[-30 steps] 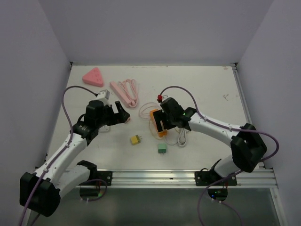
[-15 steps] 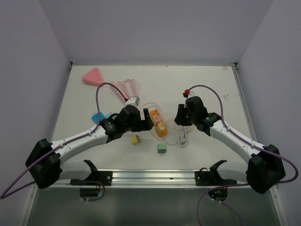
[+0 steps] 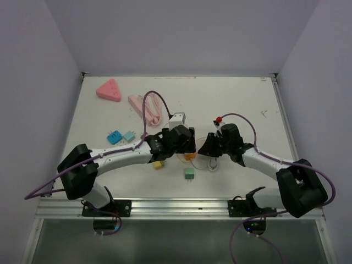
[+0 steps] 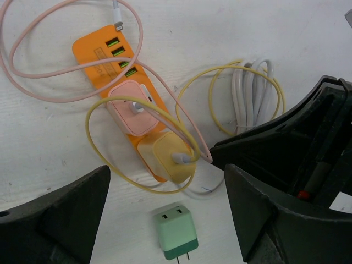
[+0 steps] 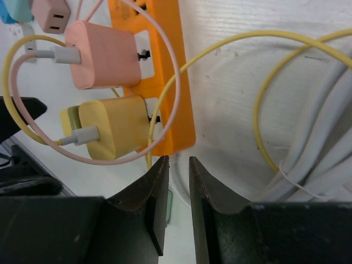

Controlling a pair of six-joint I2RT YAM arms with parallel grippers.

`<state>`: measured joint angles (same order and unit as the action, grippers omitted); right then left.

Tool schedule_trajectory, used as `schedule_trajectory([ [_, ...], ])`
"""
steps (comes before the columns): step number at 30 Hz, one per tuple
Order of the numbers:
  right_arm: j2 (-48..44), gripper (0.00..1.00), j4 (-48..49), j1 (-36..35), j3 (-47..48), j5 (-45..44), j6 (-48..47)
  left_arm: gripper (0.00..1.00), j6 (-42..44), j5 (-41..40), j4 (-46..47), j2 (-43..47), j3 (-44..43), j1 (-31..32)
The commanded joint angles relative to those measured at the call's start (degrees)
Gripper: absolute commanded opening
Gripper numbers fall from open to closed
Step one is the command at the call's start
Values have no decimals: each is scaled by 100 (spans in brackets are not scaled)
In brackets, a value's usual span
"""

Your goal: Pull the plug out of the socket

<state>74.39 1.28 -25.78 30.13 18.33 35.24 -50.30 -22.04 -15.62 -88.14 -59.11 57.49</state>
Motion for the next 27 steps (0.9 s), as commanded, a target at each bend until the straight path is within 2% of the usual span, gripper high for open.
schedule_trajectory([
  [1,163,26,1084,20,-68,531,193,88,-120,-555,-196,-247,-346,95],
  [8,620,27,1655,20,-156,698,264,84,-208,-714,-424,-731,-592,209],
  [14,919,27,1867,20,-218,707,246,76,-252,-863,-451,-959,-698,218],
  [19,1112,26,1902,20,-279,681,263,65,-366,-872,-460,-1039,-672,218],
  [23,1297,25,1920,20,-288,698,264,51,-550,-951,-451,-1039,-540,210],
  [27,1446,24,1937,20,-262,777,264,43,-665,-977,-451,-1030,-514,210],
])
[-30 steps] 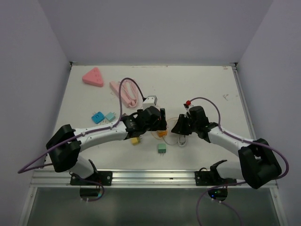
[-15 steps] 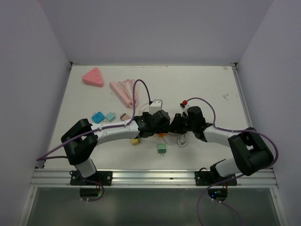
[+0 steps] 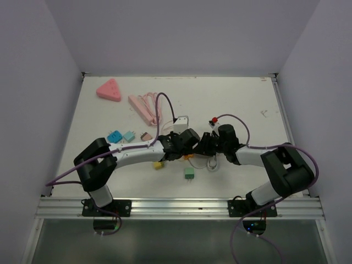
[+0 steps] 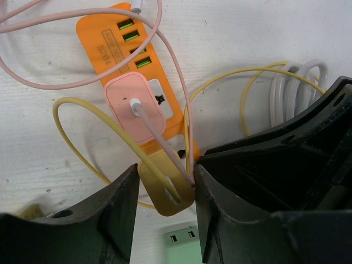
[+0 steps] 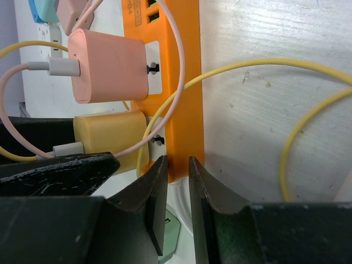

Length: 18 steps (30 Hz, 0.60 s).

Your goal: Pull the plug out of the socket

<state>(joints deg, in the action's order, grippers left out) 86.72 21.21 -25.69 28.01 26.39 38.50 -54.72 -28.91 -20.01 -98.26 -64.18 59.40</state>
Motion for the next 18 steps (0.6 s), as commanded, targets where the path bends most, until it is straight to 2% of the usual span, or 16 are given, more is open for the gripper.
schedule_trajectory([
  [1,231,24,-12,12,-50,15,-53,43,-241,-300,-12,-18,2,19],
  [4,284,24,207,-6,-50,252,8,42,-294,-291,-12,-18,2,19],
  [8,293,25,427,-6,-41,402,96,59,-276,-177,32,-62,-6,19],
  [10,311,27,428,-6,-6,376,131,62,-276,-133,32,-132,-33,19],
  [13,424,31,393,-6,38,332,140,62,-267,-89,32,-229,-50,19],
  [18,679,32,357,-6,55,270,184,47,-294,-80,-20,-282,-103,19],
])
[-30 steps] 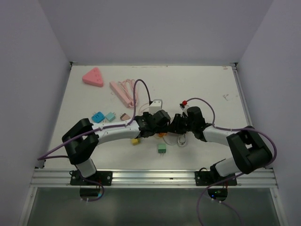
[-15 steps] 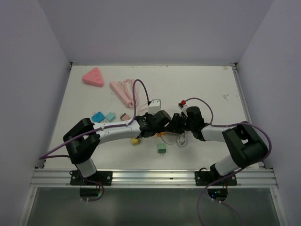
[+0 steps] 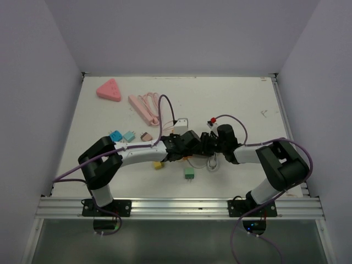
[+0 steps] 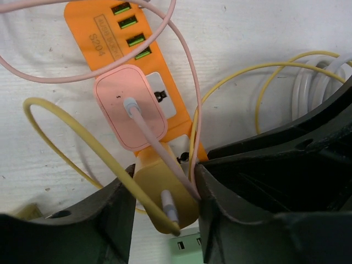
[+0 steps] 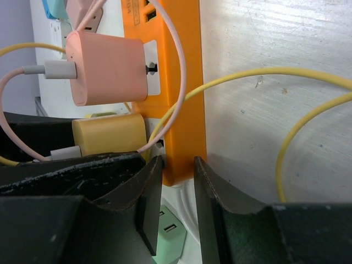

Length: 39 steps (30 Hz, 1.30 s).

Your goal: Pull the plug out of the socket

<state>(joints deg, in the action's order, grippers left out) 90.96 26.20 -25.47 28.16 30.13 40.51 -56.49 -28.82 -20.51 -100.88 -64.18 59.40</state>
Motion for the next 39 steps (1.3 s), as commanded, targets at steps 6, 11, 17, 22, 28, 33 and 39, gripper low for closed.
schedule_trajectory([
  [6,502,27,-641,-28,154,-428,-78,15,-64,-98,-49,156,-296,19],
  [11,555,20,-1343,-28,286,-859,-166,0,-11,60,-76,305,-525,-42],
  [17,537,19,-1767,-28,392,-1220,-193,0,-20,359,83,543,-481,-306],
  [22,546,19,-1802,-28,392,-1282,-184,0,199,499,-189,605,-621,-350],
  [28,484,20,-1679,-28,330,-1211,-175,2,462,763,-620,587,-701,-367],
  [33,388,23,-1635,-28,295,-1194,-184,18,735,825,-1033,771,-675,-367],
  [39,423,24,-1574,-28,295,-1106,-184,42,999,1140,-1446,1017,-596,-437],
])
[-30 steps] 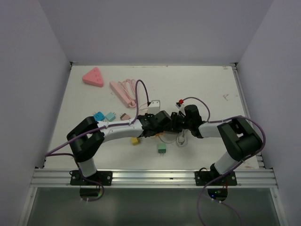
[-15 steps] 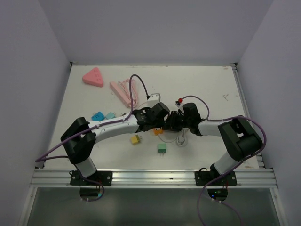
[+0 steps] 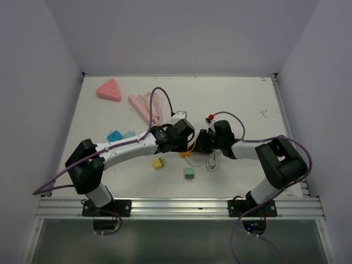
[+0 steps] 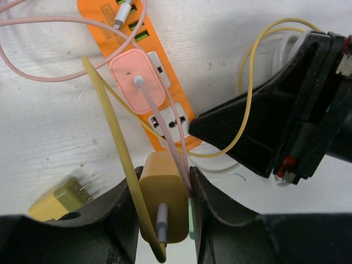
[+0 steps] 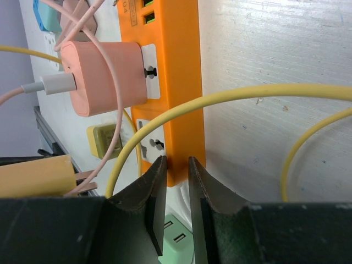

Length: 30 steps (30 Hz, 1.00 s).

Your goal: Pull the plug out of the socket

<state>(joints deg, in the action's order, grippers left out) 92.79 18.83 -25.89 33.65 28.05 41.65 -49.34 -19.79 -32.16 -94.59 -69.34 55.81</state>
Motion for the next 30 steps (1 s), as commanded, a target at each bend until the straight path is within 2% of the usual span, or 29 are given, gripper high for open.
schedule_trajectory([
  [1,222,24,-828,5,-254,-898,-298,44,293,274,-299,414,-36,-97],
  [4,187,24,-811,5,-271,-889,-306,51,311,388,-326,607,226,-149],
  [11,239,25,-723,14,-280,-793,-306,51,294,572,297,1346,1185,-729],
  [14,204,25,-705,14,-297,-784,-315,64,346,590,526,1469,1213,-940],
  [15,195,25,-688,14,-306,-784,-307,73,381,651,614,1478,1125,-949],
  [18,187,25,-644,14,-315,-749,-315,90,417,705,763,1461,941,-941],
  [19,204,25,-618,14,-315,-740,-307,92,408,687,781,1434,888,-941],
  [24,195,25,-565,5,-333,-696,-306,93,346,354,765,1233,388,-949],
  [30,239,25,-503,5,-333,-661,-306,93,434,-51,694,504,-333,-993],
])
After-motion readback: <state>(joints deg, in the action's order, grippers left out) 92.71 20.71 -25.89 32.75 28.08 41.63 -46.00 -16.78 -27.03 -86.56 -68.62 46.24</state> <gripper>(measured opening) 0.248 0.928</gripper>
